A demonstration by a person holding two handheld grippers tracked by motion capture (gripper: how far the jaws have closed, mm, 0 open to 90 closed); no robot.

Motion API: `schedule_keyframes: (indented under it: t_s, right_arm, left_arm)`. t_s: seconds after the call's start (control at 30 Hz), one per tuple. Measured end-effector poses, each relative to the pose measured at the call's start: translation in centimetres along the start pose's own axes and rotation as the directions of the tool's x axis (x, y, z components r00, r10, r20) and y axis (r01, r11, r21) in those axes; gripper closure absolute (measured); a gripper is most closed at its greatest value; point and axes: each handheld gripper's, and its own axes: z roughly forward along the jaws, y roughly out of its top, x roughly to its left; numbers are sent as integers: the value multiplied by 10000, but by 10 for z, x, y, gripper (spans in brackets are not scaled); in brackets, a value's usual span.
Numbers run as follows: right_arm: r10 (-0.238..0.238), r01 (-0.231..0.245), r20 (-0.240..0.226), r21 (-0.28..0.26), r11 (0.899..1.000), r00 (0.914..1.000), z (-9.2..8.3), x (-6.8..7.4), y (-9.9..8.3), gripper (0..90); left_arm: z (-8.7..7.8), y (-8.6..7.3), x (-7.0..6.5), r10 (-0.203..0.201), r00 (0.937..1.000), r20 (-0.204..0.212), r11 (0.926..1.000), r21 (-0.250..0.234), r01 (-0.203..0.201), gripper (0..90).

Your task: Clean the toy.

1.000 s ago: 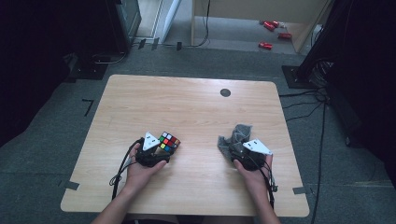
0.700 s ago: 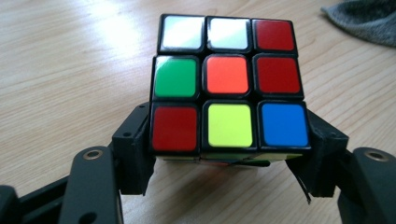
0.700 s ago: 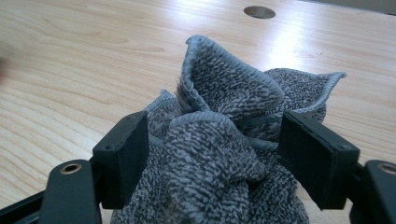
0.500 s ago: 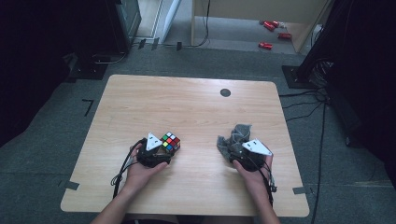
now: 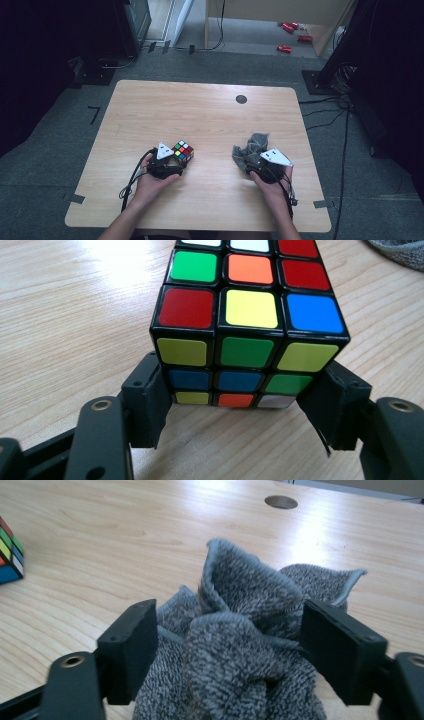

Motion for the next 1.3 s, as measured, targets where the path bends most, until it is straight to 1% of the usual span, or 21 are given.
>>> schedule_keyframes:
  t_s: [0.03,0.13,0.2,0.27,0.3,0.4,0.5,0.53,0.63,0.67,0.7,0.73,0.77,0.83,0.87,0.97,1.0,1.03,1.1,1.2,1.3]
  right_arm:
    - [35,-35,-60,-53,10000,10000,-2,-1,2,213]
    - [165,-170,-274,-186,9997,9995,-7,-4,8,181]
    - [380,-392,-491,-229,9990,9981,-11,-8,13,145]
    - [632,-651,-685,-246,9976,9956,-15,-12,17,139]
    - [657,-674,-795,-185,9976,9947,-19,-15,18,132]
    - [358,-363,-823,-43,9993,9960,-30,-22,17,118]
    - [252,-243,-960,108,9996,9951,-42,-31,15,68]
    - [213,-203,-1032,110,9997,9944,-47,-34,14,60]
    - [121,-104,-1087,159,9998,9940,-61,-41,10,30]
    - [121,-104,-1087,159,9998,9940,-61,-41,10,30]
    - [-13,40,-1068,251,9997,9943,-72,-46,6,0]
    - [-62,91,-1068,268,9996,9943,-75,-47,5,0]
    - [-105,136,-1078,281,9995,9941,-78,-49,3,0]
    - [-187,219,-994,314,9993,9949,-84,-51,-1,0]
    - [-217,250,-954,342,9991,9952,-87,-52,-3,0]
    - [-173,204,-667,458,9987,9976,-94,-56,-9,0]
    - [-139,168,-582,495,9986,9982,-96,-58,-12,0]
    - [-121,141,-386,509,9986,9992,-98,-60,-15,0]
    - [-92,103,-214,523,9986,9997,-102,-65,-19,0]
    - [60,-64,71,662,9978,10000,-107,-74,-29,0]
    - [287,-310,278,864,9958,9992,-111,-85,-39,0]
  left_arm:
    - [0,0,0,3,10000,54,10000,24,-4,252]
    - [-3,0,-1,82,9999,-126,10000,56,-81,161]
    - [-7,0,0,-109,9998,-156,9999,5,109,136]
    - [-12,0,0,-123,9991,-412,9999,10,123,126]
    - [-14,0,1,-123,9992,-391,9999,-26,122,117]
    - [-26,1,5,-186,9995,-263,9994,-281,179,99]
    - [-37,1,10,-467,9987,-192,9974,-556,456,99]
    - [-41,1,12,-443,9988,-198,9974,-582,431,99]
    - [-52,-4,15,-338,9988,-357,9973,-663,313,99]
    - [-52,-4,15,-338,9988,-357,9973,-663,313,96]
    - [-60,-9,17,-317,9977,-598,9974,-660,278,77]
    - [-60,-9,17,-317,9977,-598,9974,-660,278,76]
    - [-67,-14,21,-425,9965,-714,9971,-665,378,75]
    - [-74,-19,26,-532,9956,-776,9962,-733,475,55]
    - [-79,-23,29,-635,9954,-720,9955,-749,581,48]
    - [-89,-31,36,-720,9941,-813,9950,-744,659,34]
    - [-93,-34,40,-730,9928,-955,9955,-680,666,32]
    - [-96,-37,42,-757,9914,-1064,9955,-654,690,29]
    - [-104,-44,48,-958,9882,-1194,9935,-724,876,29]
    - [-115,-55,58,-1139,9830,-1438,9921,-699,1047,28]
    - [-123,-64,65,-1227,9802,-1551,9913,-663,1136,27]
